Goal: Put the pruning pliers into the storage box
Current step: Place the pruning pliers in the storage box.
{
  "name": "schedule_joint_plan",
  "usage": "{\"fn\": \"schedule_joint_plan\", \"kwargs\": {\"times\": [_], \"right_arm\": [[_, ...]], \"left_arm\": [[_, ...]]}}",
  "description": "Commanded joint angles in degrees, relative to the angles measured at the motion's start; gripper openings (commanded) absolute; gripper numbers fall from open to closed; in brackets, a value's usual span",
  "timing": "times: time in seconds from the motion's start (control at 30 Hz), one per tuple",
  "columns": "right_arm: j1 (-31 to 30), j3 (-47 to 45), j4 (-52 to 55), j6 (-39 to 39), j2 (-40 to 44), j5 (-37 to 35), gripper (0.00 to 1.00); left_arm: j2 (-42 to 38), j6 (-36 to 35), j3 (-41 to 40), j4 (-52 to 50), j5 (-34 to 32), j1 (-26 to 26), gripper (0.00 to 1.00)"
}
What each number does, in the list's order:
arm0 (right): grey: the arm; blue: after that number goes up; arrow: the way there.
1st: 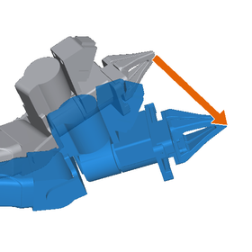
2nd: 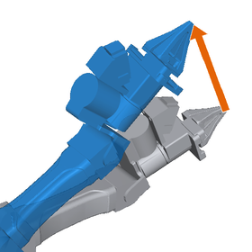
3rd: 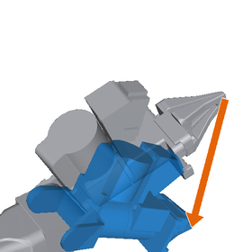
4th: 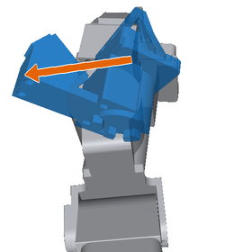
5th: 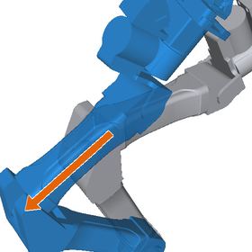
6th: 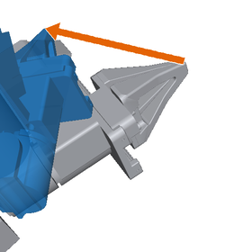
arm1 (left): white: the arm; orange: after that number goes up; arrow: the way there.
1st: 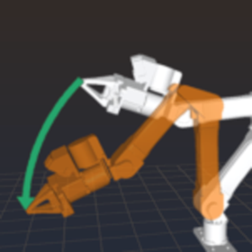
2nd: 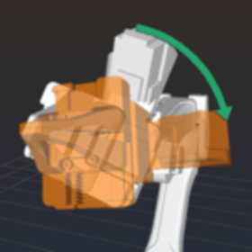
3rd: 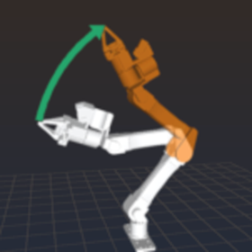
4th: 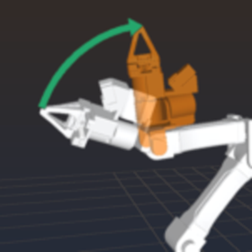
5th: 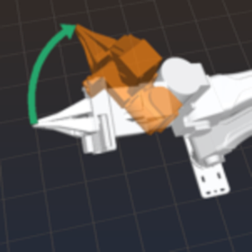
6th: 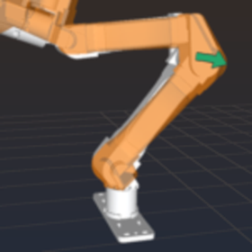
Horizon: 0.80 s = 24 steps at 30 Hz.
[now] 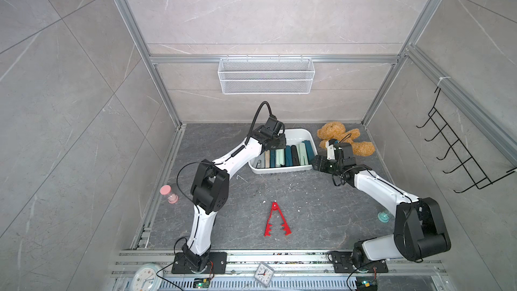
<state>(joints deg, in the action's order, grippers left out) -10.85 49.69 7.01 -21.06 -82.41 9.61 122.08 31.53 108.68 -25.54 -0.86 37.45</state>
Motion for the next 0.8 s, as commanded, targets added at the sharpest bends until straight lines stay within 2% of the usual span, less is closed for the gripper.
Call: {"fn": "schedule_joint_plan", "kwargs": {"times": [0.0, 0.23, 0.47, 0.77], "right_arm": [[1.08, -1.84, 0.71, -0.66, 2.53, 1.48, 0.74], [3.65, -2.05, 2.39, 0.15, 3.73, 3.12, 0.74], [4.56, -2.65, 1.72, -0.40, 3.85, 4.36, 0.74], [4.88, -2.57, 1.17, -1.37, 2.80, 5.77, 0.74]], "left_arm": [[3.77, -0.82, 7.29, -1.11, 2.01, -0.31, 0.00], [10.95, -1.12, 15.80, -4.76, 2.44, -0.36, 0.00], [16.81, -0.73, 20.44, -7.78, 3.06, -0.64, 0.00], [20.38, 0.90, 23.15, -8.54, 6.27, -0.55, 0.01]]}}
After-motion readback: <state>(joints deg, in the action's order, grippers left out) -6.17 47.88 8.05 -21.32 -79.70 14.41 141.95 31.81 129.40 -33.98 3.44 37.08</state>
